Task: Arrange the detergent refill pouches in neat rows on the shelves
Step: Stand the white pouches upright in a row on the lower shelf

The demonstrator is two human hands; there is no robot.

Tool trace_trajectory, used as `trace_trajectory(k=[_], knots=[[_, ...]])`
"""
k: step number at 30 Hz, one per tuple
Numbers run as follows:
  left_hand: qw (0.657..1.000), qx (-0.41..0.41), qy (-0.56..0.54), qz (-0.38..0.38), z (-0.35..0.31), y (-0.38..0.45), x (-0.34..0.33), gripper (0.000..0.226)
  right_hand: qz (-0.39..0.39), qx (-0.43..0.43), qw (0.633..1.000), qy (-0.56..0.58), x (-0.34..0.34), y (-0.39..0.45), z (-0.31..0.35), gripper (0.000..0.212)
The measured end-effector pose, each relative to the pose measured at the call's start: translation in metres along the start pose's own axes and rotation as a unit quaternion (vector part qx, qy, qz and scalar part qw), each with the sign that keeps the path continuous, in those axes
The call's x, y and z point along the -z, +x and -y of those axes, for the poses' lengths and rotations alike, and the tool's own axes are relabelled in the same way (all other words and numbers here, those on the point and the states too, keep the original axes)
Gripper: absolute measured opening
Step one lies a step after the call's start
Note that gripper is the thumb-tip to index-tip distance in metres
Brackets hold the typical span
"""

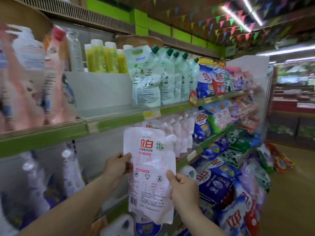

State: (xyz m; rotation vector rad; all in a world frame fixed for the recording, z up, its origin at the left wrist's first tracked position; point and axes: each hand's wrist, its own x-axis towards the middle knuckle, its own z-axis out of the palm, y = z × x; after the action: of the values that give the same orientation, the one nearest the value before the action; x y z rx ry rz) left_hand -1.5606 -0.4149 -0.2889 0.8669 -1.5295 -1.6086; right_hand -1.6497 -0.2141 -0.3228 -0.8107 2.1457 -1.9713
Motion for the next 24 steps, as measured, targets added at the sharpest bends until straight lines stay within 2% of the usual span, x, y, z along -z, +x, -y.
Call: trace_trajectory(k=[4,10,15,19,24], knots=[[1.0,0.0,0.008,-0.007,0.004,0.072,-0.006,0.013,0.006,-0.014,1.0,0.011,-0.038,0.055,-0.011,0.048],[0.997,-0.032,-0.003,-0.073,0.0,0.149,-0.018,0.013,0.013,-0.007,0.999,0.034,-0.083,0.115,-0.027,0.047],[0.993,-0.057,0.014,-0.107,0.005,0.179,-0.023,0.015,0.012,0.02,1.0,-0.001,-0.103,0.145,-0.035,0.044],[0.992,-0.045,0.011,-0.115,0.017,0.187,-0.025,0.015,0.015,0.051,0.995,-0.082,-0.112,0.153,-0.041,0.042],[0.992,-0.033,-0.012,-0.118,0.022,0.198,-0.021,0.014,0.047,0.039,0.995,-0.078,-0.119,0.159,-0.045,0.041]])
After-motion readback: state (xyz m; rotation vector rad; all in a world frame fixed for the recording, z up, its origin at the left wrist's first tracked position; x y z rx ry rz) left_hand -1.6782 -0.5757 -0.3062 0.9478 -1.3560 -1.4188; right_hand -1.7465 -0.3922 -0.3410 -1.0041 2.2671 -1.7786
